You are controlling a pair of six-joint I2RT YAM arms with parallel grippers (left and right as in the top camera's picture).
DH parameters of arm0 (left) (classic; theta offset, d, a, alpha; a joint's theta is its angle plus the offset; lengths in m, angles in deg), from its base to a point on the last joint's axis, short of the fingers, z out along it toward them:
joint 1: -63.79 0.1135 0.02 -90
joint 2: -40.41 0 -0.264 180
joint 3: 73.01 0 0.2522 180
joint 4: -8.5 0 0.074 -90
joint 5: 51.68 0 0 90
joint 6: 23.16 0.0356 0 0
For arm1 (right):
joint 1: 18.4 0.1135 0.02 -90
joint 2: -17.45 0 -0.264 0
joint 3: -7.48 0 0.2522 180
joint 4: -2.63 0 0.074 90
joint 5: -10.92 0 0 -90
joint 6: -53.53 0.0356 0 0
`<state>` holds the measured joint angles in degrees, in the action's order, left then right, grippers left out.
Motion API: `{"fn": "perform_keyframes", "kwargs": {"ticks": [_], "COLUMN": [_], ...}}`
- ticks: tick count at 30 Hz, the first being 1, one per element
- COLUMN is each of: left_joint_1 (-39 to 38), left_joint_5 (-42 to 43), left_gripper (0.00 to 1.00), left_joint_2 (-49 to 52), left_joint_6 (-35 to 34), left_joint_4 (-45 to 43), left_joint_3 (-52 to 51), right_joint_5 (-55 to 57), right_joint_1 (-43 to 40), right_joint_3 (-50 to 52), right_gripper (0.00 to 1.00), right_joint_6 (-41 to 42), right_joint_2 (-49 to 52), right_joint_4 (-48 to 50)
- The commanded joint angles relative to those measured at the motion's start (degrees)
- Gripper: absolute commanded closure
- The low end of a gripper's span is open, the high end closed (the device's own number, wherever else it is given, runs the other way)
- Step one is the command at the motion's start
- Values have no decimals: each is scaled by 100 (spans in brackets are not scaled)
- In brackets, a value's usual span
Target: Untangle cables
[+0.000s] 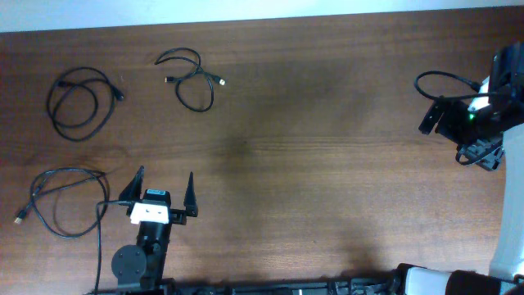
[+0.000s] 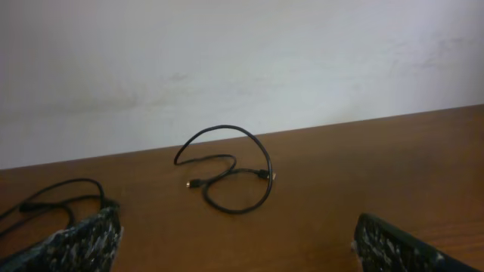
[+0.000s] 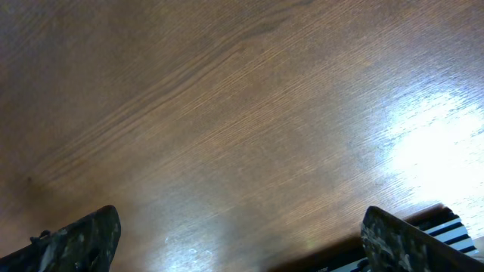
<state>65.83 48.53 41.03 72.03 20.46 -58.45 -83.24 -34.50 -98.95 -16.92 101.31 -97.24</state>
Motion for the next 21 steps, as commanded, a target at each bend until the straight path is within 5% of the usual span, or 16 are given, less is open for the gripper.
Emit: {"fn": "perform_keyframes", "kwargs": {"ticks": [1,21], "left_joint_1": [-2,-2], "left_joint_5": [-127,-581], "left_gripper": [1,1], "left_joint_2": [-22,37], "left_joint_6": [70,-350], "left_joint_4": [262,616], "left_joint_3": [-28,-26], "right_joint_5": [-11,-11], "right_joint_1": [-4,-4], "right_joint_3": [22,22], "right_gripper": [2,1], "right_joint_6": [48,48], "right_joint_2": [11,11], "right_joint_4": [-2,-2]}}
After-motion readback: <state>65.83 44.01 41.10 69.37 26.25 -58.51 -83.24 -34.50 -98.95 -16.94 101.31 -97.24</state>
